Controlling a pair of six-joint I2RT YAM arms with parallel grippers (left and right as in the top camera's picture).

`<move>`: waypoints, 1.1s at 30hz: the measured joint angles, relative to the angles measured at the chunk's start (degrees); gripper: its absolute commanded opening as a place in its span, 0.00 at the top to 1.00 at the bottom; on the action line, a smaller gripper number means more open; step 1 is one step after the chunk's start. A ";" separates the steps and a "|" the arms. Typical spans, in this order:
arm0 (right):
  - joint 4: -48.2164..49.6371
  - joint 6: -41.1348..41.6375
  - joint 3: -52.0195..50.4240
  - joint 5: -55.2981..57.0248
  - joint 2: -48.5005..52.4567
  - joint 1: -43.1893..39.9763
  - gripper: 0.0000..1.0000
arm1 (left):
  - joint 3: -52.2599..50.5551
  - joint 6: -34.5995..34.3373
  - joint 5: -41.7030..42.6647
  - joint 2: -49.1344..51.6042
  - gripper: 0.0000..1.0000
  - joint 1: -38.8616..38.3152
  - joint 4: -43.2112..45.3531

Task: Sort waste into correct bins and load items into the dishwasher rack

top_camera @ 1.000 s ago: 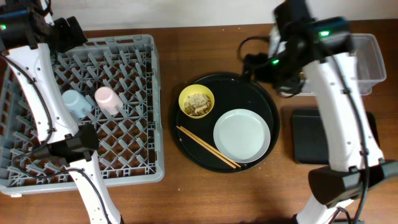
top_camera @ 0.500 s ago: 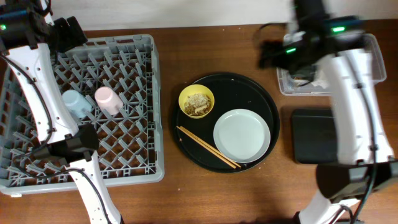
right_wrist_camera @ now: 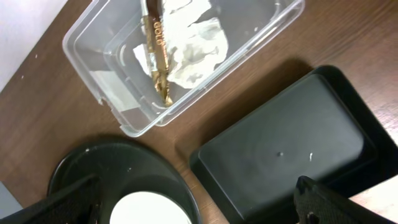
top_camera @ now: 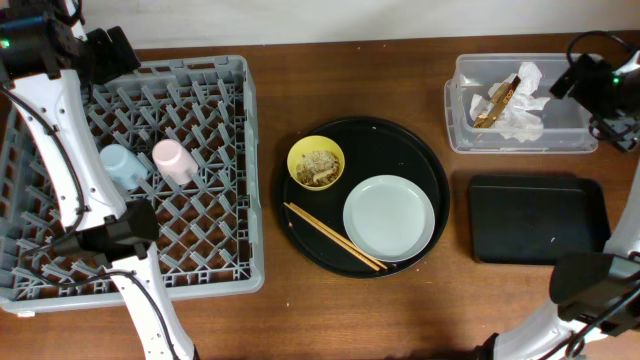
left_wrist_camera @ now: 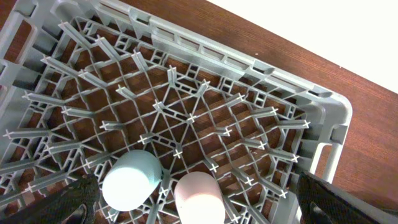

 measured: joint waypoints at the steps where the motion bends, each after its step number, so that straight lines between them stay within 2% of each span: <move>1: -0.02 0.02 0.00 0.00 -0.02 -0.20 0.02 | -0.02 0.00 0.02 0.00 0.01 0.00 0.02; 6: -0.02 0.00 0.00 0.00 0.00 -0.42 0.01 | 0.00 0.00 2.45 0.00 0.01 0.00 0.00; 13: -0.02 0.04 0.00 0.00 0.00 -0.42 0.01 | -0.02 0.00 30.08 0.00 0.01 -0.35 0.00; 16: -0.02 0.00 0.00 0.00 0.00 -0.42 0.01 | 0.00 0.00 35.54 0.00 0.01 -0.44 0.02; 20: -0.02 -0.02 0.00 0.00 0.00 -0.42 0.01 | -0.02 0.00 37.77 0.00 0.00 -0.44 0.00; 23: -0.02 0.02 0.00 0.00 0.00 -0.42 0.01 | 0.00 0.00 35.98 0.00 0.01 -0.44 0.02; 30: -0.02 0.02 0.00 0.00 0.00 -0.42 0.01 | 0.00 0.00 14.19 0.00 0.01 0.02 0.00; 33: -0.02 0.00 0.00 0.00 0.00 -0.42 0.01 | 0.00 0.00 8.85 0.00 0.01 0.90 0.00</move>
